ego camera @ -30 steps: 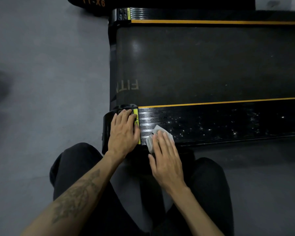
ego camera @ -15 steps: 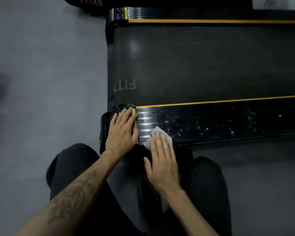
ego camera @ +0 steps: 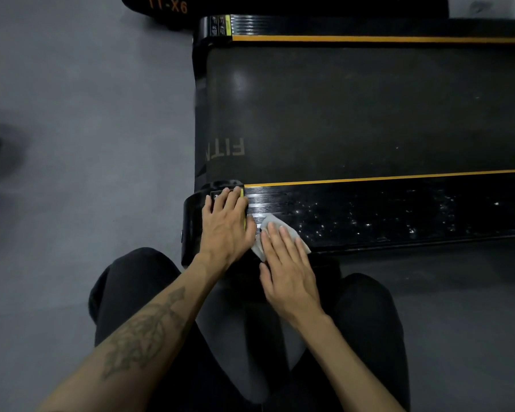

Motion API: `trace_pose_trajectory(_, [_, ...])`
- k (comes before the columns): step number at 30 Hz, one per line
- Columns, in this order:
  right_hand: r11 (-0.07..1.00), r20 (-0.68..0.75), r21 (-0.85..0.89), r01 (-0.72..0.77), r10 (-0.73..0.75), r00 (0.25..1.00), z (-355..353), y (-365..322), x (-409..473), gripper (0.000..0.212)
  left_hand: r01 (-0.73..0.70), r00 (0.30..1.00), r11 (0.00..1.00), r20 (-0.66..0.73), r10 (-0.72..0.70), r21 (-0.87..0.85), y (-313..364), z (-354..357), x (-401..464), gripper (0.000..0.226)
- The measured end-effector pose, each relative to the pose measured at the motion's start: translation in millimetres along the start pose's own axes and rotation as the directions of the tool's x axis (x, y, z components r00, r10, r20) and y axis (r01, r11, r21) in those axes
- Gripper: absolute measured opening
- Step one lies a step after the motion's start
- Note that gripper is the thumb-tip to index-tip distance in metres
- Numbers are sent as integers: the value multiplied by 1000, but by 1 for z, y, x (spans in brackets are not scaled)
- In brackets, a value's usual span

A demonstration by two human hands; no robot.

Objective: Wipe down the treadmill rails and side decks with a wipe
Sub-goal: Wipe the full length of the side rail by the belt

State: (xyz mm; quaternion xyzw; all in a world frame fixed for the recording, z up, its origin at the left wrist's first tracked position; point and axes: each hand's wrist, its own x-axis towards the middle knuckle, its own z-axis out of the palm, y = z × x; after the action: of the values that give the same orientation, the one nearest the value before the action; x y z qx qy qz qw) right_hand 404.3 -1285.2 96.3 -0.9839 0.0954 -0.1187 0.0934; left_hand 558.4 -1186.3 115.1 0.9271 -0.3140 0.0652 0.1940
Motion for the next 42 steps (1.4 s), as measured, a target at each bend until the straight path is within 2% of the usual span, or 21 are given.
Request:
trace_pose_trajectory(2, [1000, 6, -19, -12, 12, 1000, -4, 9, 3, 63, 2, 1000, 1000, -17, -2, -11, -1, 2, -2, 47])
trace_pose_trajectory(5, [991, -22, -13, -135, 135, 991, -5, 10, -7, 65, -4, 999, 999, -32, 3, -42, -2, 3, -5, 47])
trace_pose_trajectory(7, [986, -43, 12, -167, 167, 985, -1, 1, -12, 65, -8, 999, 999, -36, 7, -47, -2, 3, -5, 48])
trace_pose_trajectory(12, [999, -5, -11, -33, 33, 999, -1, 6, 9, 61, -31, 999, 998, -20, 30, -51, -2, 5, -6, 51])
trace_pose_trajectory(15, [995, 1, -35, -96, 96, 995, -4, 18, 12, 61, -36, 999, 998, -9, 35, -57, -2, 4, -5, 53])
trace_pose_trajectory(19, [983, -74, -1, -182, 181, 981, 1, 9, -3, 62, -31, 999, 999, -18, 30, -44, -2, 5, -5, 52])
trace_pose_trajectory(25, [1000, -39, 4, -22, 22, 999, -3, 8, 19, 59, -37, 999, 999, -22, 36, -36, -2, 4, -6, 53])
trace_pose_trajectory(31, [980, -56, -10, -198, 197, 979, -2, 4, 9, 59, -33, 999, 998, -35, 31, -46, -2, 4, -6, 52])
trace_pose_trajectory(33, [982, -50, 12, -186, 186, 981, 0, -4, 8, 61, -33, 998, 998, -49, 30, -50, -2, 5, -5, 51])
trace_pose_trajectory(38, [999, 28, -1, -36, 36, 999, -3, 7, 29, 60, -35, 999, 998, -32, 33, -48, -4, 6, -4, 50])
trace_pose_trajectory(42, [987, 21, -13, -158, 158, 987, -4, 12, 21, 59, -30, 999, 998, -38, 28, -50, -3, 5, -4, 51])
